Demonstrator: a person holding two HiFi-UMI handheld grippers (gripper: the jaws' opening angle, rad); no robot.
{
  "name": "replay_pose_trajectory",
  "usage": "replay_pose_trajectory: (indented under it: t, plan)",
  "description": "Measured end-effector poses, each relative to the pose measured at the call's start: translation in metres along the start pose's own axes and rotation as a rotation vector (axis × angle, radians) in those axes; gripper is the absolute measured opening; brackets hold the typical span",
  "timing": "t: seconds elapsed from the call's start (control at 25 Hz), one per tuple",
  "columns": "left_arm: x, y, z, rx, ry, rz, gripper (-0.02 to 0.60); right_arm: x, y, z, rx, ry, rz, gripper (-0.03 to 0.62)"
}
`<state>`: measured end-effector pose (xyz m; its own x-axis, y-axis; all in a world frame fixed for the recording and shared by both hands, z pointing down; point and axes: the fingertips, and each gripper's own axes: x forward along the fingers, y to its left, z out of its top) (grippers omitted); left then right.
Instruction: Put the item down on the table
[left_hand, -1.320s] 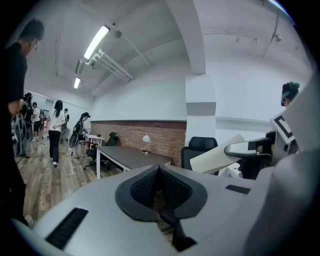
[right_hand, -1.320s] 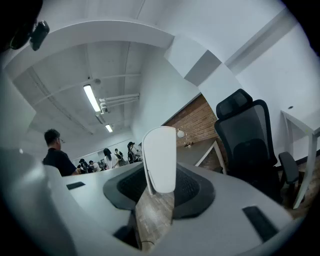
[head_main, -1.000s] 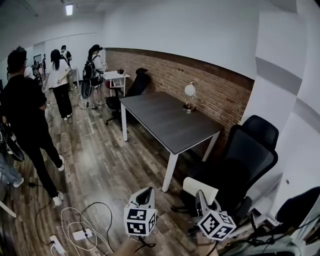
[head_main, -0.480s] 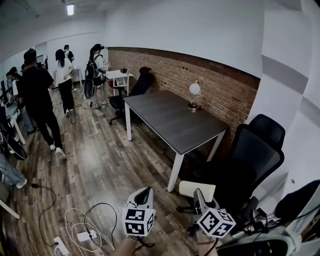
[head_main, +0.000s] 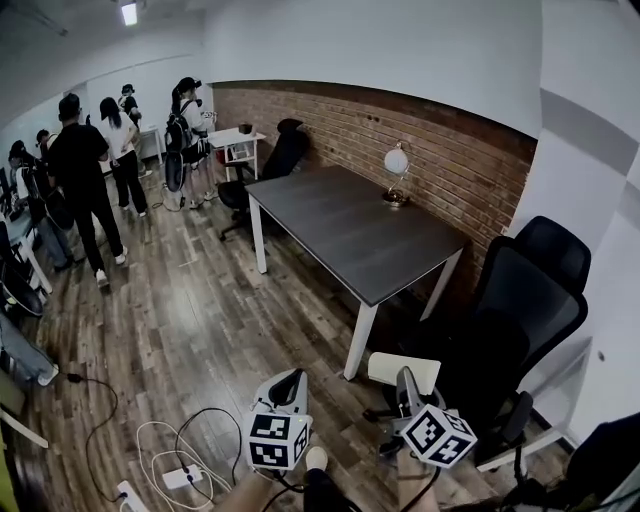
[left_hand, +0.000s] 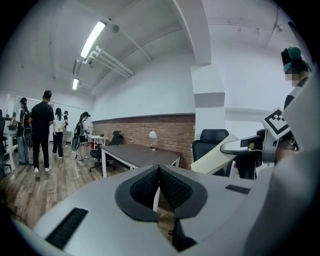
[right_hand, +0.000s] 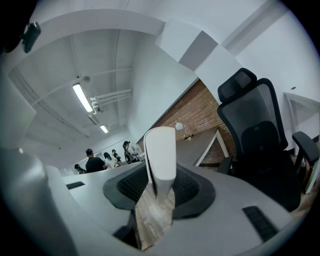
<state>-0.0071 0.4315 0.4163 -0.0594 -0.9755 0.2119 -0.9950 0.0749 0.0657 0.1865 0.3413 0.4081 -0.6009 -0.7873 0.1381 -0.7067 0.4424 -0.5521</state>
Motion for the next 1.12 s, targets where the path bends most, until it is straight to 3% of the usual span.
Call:
replay_pose_trajectory:
  t: [0.6,1.12]
  plan:
    - [0.179,0.066,0.034,-0.023,0.019,-0.015,0.018,0.168,-0.035,0.043,0.005,-0.009,-0.068,0.158]
    - [0.288,0.082,0.054,-0.039,0.010,-0.063,0.018,0.250,-0.066,0.082,-0.021,-0.027,-0.122,0.159]
